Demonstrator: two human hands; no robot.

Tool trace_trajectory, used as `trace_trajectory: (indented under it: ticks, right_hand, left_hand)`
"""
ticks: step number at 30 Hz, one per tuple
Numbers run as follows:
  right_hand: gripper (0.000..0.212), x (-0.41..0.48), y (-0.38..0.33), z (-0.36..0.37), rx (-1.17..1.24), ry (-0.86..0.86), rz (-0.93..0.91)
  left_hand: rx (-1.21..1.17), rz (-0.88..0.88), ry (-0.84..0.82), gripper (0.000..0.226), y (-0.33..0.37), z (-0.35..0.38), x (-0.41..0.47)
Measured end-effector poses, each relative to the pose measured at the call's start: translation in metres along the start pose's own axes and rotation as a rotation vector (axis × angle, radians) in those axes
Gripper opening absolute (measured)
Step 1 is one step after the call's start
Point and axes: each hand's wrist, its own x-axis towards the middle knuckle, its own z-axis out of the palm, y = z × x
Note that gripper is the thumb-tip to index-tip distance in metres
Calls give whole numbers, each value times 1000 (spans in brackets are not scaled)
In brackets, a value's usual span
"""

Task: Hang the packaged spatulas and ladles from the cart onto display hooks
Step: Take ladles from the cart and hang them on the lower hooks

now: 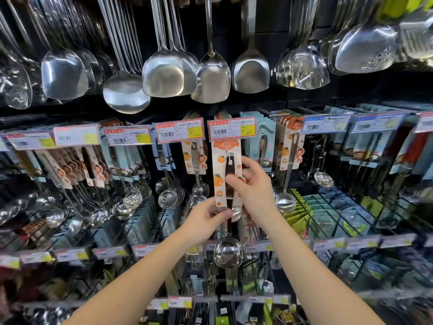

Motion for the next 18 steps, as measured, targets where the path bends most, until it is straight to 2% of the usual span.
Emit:
trace_trajectory:
  ticks: [4, 11, 18]
  right_hand:
    - [53, 9, 2, -1, 8, 28, 17]
    - [48, 33, 21, -1, -92, 56, 21]
    - [50, 71, 35, 2, -236, 94, 61]
  left_hand:
    - [-32, 7, 19, 17, 4, -1, 5]
    - [-25, -21, 32, 14, 4, 3, 15]
    - [-30, -173, 91, 16, 1, 2, 46]
